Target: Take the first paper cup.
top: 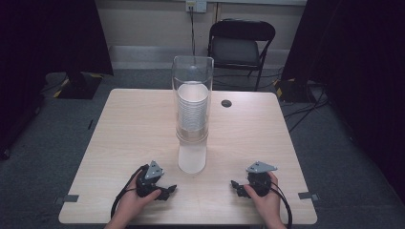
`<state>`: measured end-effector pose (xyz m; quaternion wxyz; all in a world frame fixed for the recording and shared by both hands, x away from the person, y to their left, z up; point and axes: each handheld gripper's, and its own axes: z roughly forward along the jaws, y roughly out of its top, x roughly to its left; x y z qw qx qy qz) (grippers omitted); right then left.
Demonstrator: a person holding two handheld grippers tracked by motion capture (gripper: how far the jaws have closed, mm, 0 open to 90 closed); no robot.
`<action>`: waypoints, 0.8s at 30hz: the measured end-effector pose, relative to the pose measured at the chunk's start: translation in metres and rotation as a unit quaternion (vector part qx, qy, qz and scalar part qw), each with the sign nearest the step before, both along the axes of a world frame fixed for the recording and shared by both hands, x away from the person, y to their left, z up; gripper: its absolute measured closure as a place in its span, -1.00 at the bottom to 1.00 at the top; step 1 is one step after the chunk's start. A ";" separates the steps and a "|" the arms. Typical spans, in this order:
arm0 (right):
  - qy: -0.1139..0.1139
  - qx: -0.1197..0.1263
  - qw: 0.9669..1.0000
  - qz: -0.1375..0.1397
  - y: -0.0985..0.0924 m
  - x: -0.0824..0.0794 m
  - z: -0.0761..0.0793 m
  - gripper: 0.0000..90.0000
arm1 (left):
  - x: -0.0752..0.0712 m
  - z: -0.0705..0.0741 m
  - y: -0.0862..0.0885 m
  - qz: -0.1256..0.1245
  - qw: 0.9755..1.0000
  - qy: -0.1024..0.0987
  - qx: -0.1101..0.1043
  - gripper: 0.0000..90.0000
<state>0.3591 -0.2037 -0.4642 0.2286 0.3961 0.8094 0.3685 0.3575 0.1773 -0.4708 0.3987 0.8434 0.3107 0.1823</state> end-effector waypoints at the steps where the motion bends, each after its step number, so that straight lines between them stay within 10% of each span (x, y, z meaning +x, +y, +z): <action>1: 0.000 0.000 1.000 0.000 0.000 0.000 0.000 -0.71 | 0.000 0.000 0.000 0.000 1.000 0.000 0.000 -0.65; 11: 0.000 0.000 1.000 0.002 0.000 0.000 0.000 -0.71 | 0.002 0.007 -0.007 0.018 0.999 0.020 -0.035 -0.64; 24: 0.000 0.000 1.000 0.002 0.000 0.000 0.000 -0.71 | 0.009 0.046 -0.019 0.034 0.996 -0.009 -0.083 -0.55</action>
